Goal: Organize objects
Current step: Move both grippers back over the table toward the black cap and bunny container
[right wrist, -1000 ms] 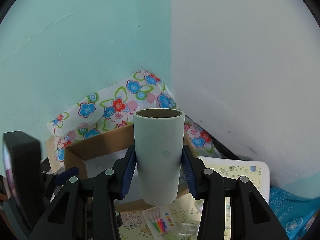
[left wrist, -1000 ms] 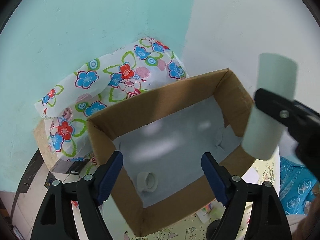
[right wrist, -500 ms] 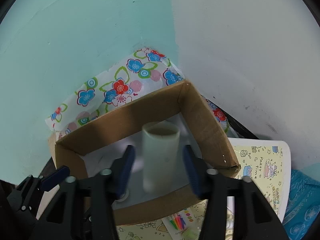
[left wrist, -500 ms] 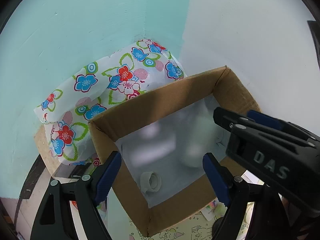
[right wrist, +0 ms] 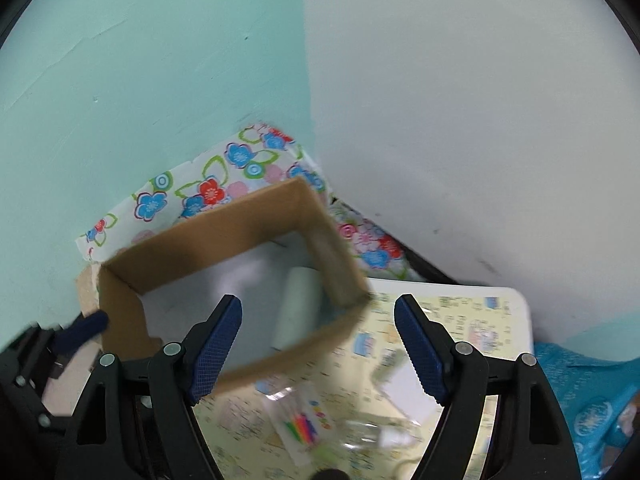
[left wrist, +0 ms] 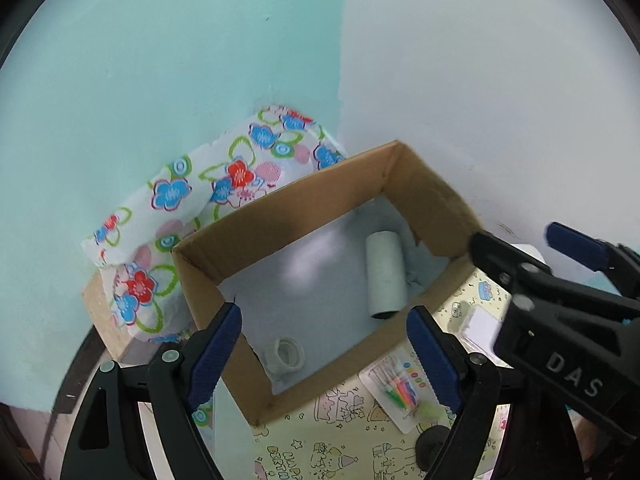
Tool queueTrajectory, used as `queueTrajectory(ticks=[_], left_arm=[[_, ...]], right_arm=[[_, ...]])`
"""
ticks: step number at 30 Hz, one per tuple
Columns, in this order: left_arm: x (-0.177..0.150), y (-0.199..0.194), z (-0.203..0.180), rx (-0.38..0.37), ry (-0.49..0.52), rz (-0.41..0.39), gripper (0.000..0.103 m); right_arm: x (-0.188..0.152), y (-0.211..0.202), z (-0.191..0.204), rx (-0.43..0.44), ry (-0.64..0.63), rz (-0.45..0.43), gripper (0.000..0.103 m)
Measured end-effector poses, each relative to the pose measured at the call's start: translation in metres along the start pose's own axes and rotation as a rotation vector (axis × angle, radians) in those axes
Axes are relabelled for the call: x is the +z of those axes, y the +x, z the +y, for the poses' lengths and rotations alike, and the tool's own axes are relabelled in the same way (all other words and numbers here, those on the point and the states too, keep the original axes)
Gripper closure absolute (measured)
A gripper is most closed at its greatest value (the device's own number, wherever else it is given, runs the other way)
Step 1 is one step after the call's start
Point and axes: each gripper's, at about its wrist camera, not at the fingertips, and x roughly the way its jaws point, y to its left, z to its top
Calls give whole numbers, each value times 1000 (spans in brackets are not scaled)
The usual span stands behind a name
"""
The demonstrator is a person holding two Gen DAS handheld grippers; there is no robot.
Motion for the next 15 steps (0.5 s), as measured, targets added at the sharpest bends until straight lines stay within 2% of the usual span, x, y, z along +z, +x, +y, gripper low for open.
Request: queueTrajectory(ticks=[7,15], left_arm=[[-23,-24,-45,-2,56,-35,13],[-60,-21,-99,-6,150,-32,5]], right_arm=[[-40,-36,-46,-62,-1,-16,21],[-84,-44,-104,-141,59,25,21]])
